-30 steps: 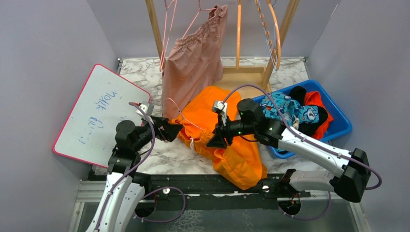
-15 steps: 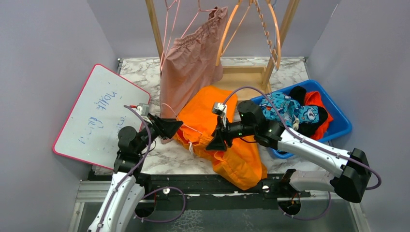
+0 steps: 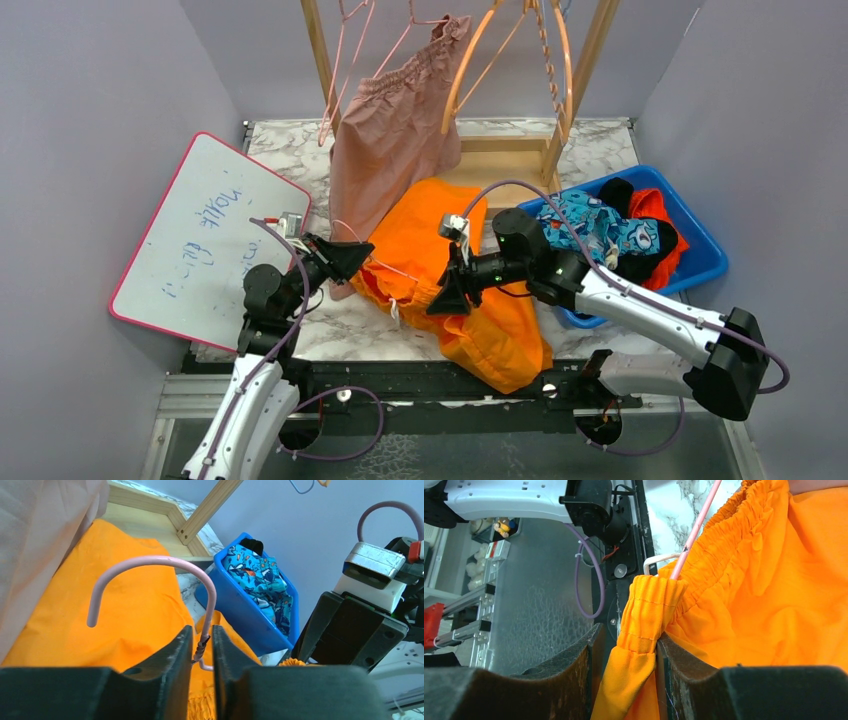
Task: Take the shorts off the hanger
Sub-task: Pick up the hanger from the clothes rod, then remove the shorts from the clothes rod.
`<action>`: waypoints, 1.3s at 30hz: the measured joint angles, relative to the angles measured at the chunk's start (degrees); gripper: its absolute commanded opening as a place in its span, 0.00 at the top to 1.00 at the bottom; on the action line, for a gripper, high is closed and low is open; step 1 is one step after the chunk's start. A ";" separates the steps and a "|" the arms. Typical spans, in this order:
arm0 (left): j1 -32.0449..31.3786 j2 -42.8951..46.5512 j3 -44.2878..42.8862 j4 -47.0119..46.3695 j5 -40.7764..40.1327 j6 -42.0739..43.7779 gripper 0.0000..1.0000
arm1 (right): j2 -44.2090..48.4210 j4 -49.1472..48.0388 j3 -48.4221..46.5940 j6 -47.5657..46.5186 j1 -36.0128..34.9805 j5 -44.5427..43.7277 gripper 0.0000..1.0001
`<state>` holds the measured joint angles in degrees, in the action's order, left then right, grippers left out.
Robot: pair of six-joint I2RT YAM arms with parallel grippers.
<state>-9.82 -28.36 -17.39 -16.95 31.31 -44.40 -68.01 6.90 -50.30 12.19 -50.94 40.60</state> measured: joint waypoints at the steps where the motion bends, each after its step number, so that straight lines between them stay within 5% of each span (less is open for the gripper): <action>1: 0.00 -0.07 0.11 -0.13 -0.09 -0.11 0.85 | 0.11 0.00 0.07 0.09 0.00 0.13 0.99; 7: 0.00 -0.11 0.46 -0.70 -0.11 0.09 1.00 | 0.57 -1.07 0.59 1.33 0.00 0.42 0.98; 15: 0.00 0.52 -0.28 0.81 -0.07 2.54 1.00 | 0.63 0.15 -0.26 1.53 0.00 -0.44 0.80; 25: -0.02 1.79 -20.09 20.13 -2.36 15.54 1.00 | 1.95 7.23 -8.79 1.27 -0.39 -14.43 0.77; 32: 0.70 1.07 -30.88 26.80 -6.91 22.47 1.00 | -4.61 12.31 -21.27 -1.14 -1.09 -19.65 0.50; 39: 0.66 3.23 -26.82 32.48 -10.38 25.62 1.00 | -10.49 17.55 -22.05 1.42 -1.25 -33.22 0.42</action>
<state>-9.17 -25.12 -44.21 15.53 20.93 -18.79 -78.50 24.45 -72.36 13.61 -52.18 7.38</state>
